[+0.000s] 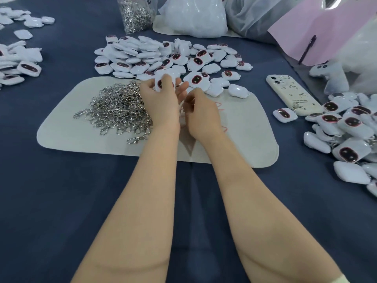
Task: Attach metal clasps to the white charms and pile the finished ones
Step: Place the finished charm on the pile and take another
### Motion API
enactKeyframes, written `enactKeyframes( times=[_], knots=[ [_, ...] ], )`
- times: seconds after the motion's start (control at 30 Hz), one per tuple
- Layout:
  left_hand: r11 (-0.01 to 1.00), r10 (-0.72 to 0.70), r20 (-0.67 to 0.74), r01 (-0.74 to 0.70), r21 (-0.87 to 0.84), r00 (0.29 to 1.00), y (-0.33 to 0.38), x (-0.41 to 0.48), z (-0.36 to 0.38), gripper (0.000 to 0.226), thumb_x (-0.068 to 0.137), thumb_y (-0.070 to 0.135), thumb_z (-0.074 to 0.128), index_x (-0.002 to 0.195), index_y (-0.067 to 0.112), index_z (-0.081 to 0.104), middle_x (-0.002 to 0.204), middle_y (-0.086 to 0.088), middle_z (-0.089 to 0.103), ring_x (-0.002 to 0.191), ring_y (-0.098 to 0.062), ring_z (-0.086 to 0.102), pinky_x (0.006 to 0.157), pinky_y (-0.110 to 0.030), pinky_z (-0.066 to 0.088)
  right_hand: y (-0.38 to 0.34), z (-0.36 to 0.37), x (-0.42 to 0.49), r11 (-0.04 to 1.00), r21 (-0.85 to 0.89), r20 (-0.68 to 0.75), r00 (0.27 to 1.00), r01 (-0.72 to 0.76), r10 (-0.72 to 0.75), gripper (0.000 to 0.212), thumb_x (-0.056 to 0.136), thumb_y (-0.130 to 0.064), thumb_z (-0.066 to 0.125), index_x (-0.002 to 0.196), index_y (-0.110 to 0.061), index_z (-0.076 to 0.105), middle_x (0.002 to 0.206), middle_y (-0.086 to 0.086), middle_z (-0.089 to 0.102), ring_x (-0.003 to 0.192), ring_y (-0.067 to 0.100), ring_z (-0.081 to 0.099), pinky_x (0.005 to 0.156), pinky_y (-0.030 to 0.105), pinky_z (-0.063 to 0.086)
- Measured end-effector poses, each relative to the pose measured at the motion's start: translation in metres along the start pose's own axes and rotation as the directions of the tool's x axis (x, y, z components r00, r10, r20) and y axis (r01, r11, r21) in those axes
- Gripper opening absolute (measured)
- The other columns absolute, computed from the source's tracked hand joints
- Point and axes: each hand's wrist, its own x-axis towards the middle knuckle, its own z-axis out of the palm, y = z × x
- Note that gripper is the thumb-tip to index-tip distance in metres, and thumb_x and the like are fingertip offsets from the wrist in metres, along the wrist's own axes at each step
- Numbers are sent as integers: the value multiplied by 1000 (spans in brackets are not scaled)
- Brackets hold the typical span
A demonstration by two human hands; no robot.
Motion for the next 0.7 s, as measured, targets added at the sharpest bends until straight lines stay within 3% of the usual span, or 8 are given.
enactKeyframes(
  times=[0.13, 0.23, 0.3, 0.4, 0.47, 0.5, 0.6, 0.7],
  knots=[
    [959, 148, 82, -163, 231, 986, -7, 1, 1, 31, 98, 8, 40, 127, 19, 44, 120, -6, 53, 61, -15, 69, 56, -26, 54, 4, -9, 7, 932, 339, -102, 980, -127, 171, 26, 95, -4, 40, 107, -12, 61, 100, 3, 62, 93, 19, 59, 87, 27, 46],
    [877, 161, 203, -235, 420, 966, -11, 2, 4, 28, 99, 8, 38, 115, 15, 59, 108, 5, 56, 71, -15, 70, 65, -29, 56, 8, -23, 13, 600, 768, -14, 931, -224, 365, 25, 94, 3, 40, 93, -10, 61, 83, 8, 61, 76, 18, 62, 81, 30, 55],
    [769, 115, 315, -285, 572, 942, -16, 0, 5, 22, 97, 12, 44, 105, 17, 64, 107, -3, 59, 85, -19, 67, 83, -35, 54, 11, -29, 13, 429, 876, 42, 920, -222, 391, 23, 93, 4, 43, 89, -9, 61, 76, 7, 61, 68, 14, 62, 73, 24, 56],
    [594, 87, 434, -396, 700, 897, -23, -2, 5, 11, 91, 26, 58, 97, 22, 66, 107, -2, 53, 72, 0, 52, 80, -18, 45, 13, -31, 12, 464, 857, 36, 923, -226, 383, 18, 91, -1, 51, 90, -14, 63, 73, 2, 64, 63, 9, 62, 59, 18, 51],
    [559, 95, 446, -418, 716, 890, -23, -1, 6, 12, 89, 27, 61, 97, 20, 67, 109, -5, 53, 62, 3, 47, 67, -9, 39, 13, -32, 12, 506, 830, 27, 923, -234, 383, 18, 90, -3, 52, 90, -17, 64, 78, 0, 65, 68, 9, 64, 61, 18, 49],
    [574, 80, 439, -402, 714, 895, -22, 0, 5, 13, 89, 26, 61, 98, 19, 67, 114, -8, 56, 65, 0, 53, 70, -9, 43, 13, -33, 12, 504, 834, 20, 925, -225, 381, 18, 90, -3, 52, 88, -17, 64, 78, 0, 65, 67, 7, 64, 64, 19, 48],
    [604, 16, 389, -319, 731, 921, -20, 2, 4, 19, 90, 26, 60, 107, 19, 65, 116, -17, 59, 87, -20, 64, 86, -37, 53, 13, -34, 13, 453, 867, 31, 930, -207, 365, 21, 89, 1, 50, 83, -15, 62, 76, 1, 64, 62, 7, 62, 64, 20, 46],
    [598, 16, 397, -327, 732, 918, -19, 0, 5, 17, 91, 21, 58, 103, 16, 68, 112, -18, 62, 94, -26, 63, 92, -44, 50, 13, -35, 14, 445, 865, 67, 933, -231, 353, 22, 88, 1, 48, 81, -16, 60, 77, 0, 64, 66, 9, 61, 64, 21, 45]
  ],
)
